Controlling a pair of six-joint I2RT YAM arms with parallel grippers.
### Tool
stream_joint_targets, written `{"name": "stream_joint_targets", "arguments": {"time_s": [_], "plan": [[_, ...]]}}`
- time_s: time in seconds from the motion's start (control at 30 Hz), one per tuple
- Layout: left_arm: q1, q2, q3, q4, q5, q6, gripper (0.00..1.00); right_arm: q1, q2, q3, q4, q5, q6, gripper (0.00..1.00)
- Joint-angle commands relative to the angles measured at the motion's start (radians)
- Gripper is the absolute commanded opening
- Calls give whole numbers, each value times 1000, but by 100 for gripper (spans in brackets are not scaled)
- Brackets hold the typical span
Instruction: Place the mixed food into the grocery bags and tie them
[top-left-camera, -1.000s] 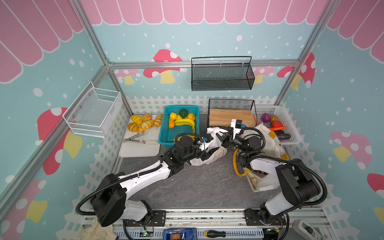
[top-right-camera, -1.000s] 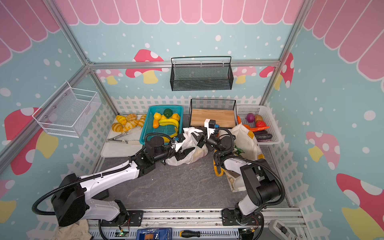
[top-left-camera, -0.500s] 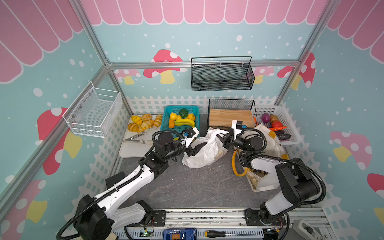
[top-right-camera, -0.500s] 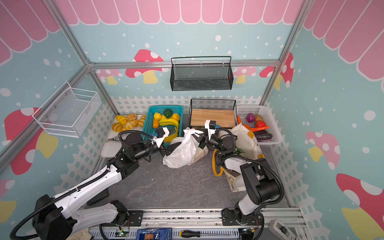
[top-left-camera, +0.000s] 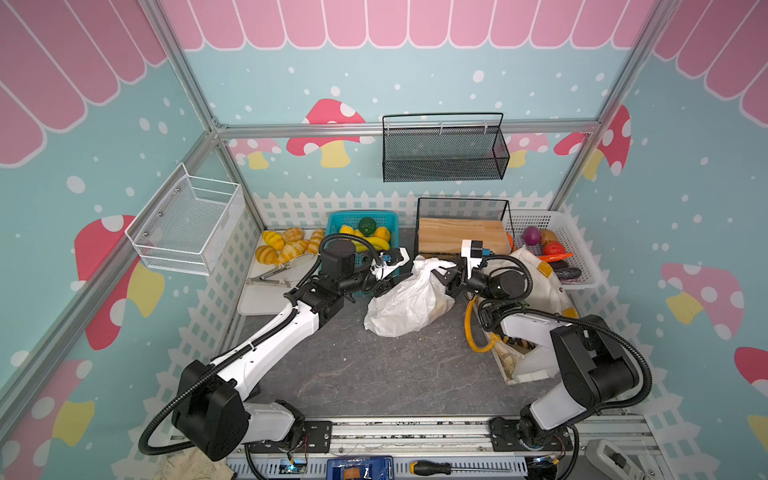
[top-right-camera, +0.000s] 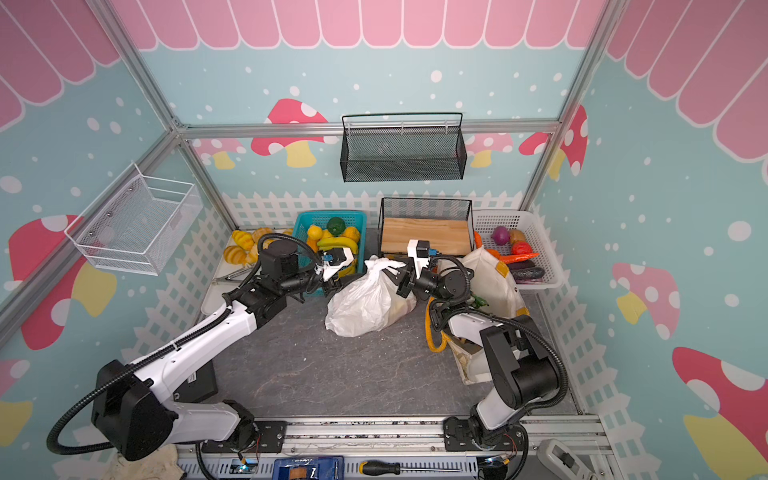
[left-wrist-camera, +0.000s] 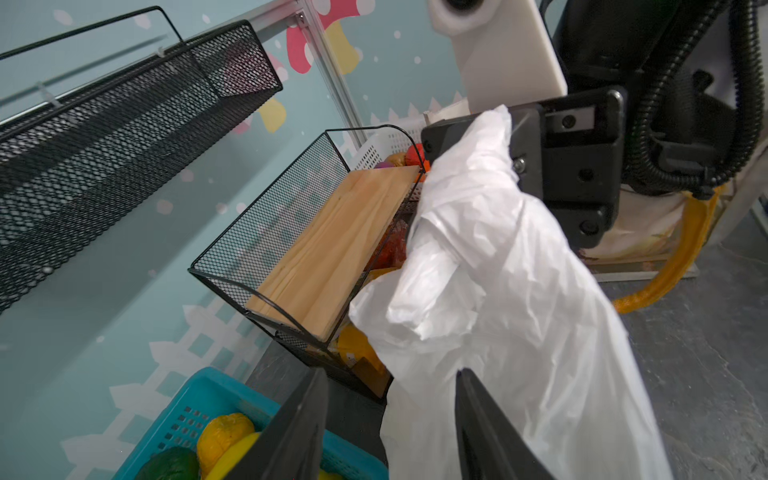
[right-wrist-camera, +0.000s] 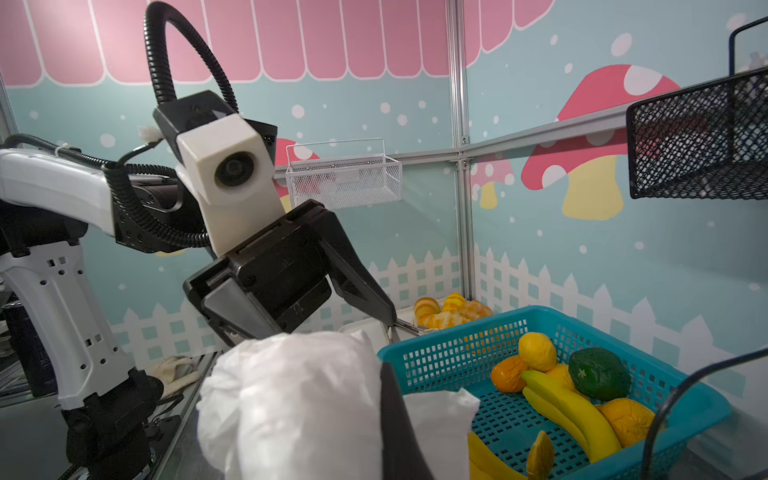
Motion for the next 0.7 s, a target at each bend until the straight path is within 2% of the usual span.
{"name": "stream_joint_targets", "arguments": {"time_s": [0.0, 0.4, 0.67], "plan": [[-18, 32, 55, -46, 46, 87, 50, 0, 13, 35, 30, -13, 19, 0], [-33, 72, 119, -30, 49, 100, 26, 4, 12, 47, -1, -17, -3, 0], [-34, 82, 136, -73, 43, 117, 0, 6, 14, 51, -5, -11, -3, 0]]}}
